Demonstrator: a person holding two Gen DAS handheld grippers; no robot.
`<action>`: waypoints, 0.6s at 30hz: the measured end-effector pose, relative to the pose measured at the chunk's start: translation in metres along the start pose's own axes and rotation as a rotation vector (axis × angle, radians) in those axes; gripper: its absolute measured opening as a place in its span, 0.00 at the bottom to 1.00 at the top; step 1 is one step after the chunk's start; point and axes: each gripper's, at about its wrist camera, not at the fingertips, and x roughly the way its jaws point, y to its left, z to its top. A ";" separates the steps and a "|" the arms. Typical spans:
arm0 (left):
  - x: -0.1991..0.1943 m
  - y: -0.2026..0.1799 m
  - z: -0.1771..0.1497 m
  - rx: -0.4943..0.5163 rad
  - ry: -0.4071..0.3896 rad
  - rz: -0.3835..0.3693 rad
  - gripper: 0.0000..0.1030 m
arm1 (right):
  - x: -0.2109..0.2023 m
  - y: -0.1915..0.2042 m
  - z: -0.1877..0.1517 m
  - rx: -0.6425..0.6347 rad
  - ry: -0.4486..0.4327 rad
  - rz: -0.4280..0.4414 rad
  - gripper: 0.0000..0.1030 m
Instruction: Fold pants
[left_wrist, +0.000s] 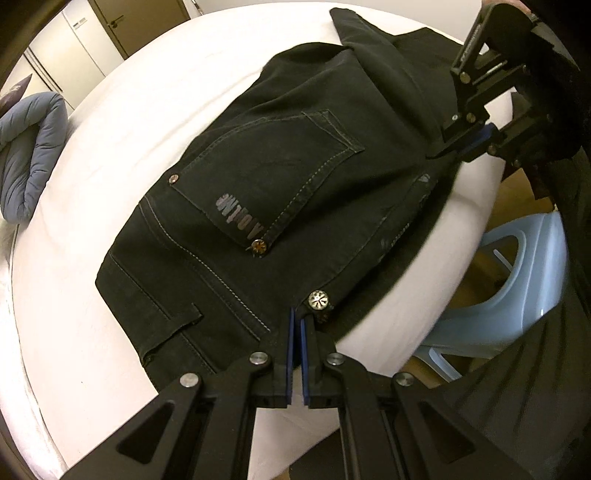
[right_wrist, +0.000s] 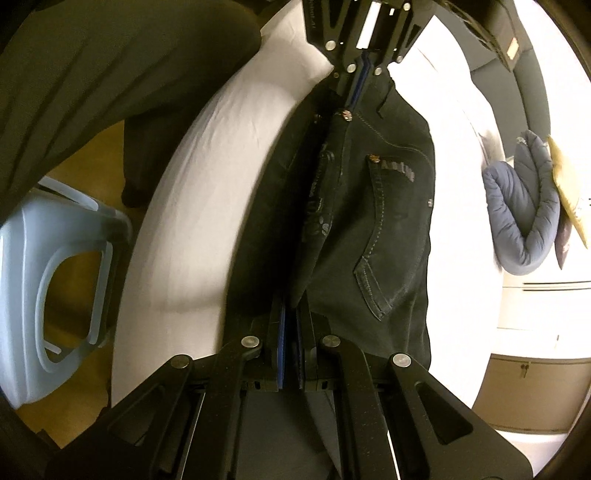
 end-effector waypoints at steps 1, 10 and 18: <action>-0.001 0.001 0.000 0.001 0.002 -0.001 0.02 | -0.004 0.001 0.002 -0.005 0.002 -0.007 0.04; 0.015 0.006 -0.005 -0.037 0.011 -0.005 0.04 | 0.001 0.022 0.014 0.007 0.019 -0.004 0.04; -0.007 0.018 -0.004 -0.093 -0.002 0.072 0.48 | 0.020 0.022 0.015 0.140 0.020 0.033 0.06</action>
